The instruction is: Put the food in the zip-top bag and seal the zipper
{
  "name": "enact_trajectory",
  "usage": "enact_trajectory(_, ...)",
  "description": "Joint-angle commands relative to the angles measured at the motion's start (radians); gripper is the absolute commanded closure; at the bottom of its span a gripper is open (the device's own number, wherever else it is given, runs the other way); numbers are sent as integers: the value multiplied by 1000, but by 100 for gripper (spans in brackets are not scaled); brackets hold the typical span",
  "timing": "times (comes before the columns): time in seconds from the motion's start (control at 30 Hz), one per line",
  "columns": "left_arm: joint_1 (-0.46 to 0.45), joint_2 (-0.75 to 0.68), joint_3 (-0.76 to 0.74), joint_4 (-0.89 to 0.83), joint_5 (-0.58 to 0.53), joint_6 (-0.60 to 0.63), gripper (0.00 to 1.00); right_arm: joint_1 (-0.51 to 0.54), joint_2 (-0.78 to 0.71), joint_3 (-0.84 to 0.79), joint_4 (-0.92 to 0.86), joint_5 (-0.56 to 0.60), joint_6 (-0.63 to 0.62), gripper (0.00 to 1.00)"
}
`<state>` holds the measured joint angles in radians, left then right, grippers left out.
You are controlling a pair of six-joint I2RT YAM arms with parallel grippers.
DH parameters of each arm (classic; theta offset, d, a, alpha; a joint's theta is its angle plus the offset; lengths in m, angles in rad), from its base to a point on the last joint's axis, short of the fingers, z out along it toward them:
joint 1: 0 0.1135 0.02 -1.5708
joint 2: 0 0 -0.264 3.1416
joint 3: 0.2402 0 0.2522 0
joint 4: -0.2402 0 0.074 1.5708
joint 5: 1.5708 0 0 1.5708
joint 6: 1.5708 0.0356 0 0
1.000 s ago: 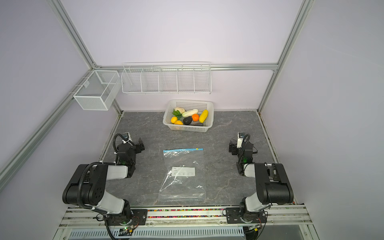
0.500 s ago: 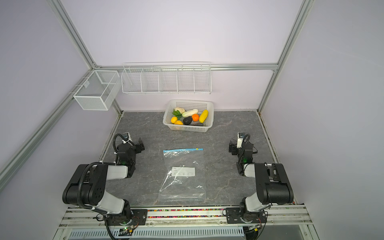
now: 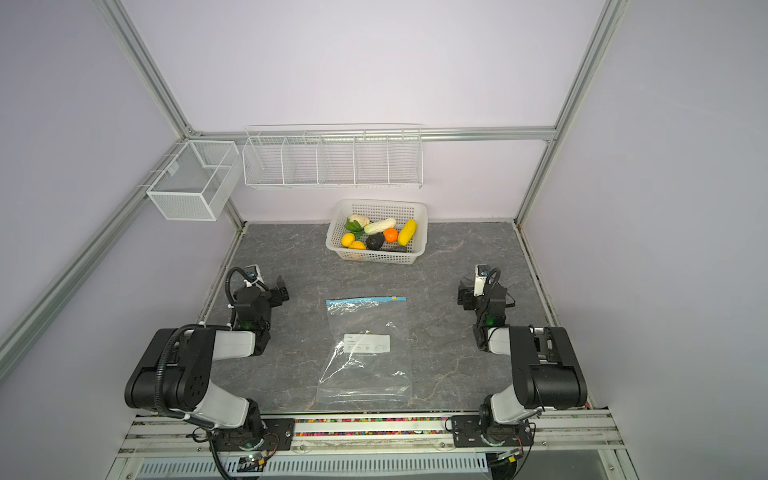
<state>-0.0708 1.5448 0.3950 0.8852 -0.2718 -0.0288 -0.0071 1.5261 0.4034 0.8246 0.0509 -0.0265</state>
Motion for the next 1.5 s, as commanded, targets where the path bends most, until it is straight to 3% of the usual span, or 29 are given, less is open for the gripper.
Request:
enact_trajectory(0.0, 7, 8, 4, 11, 9, 4, 1, -7, 2, -8, 23, -12, -6, 12)
enact_trajectory(1.47, 6, 6, 2, 14, 9, 5, 1, 1, 2, -8, 21, 6, -12, 12)
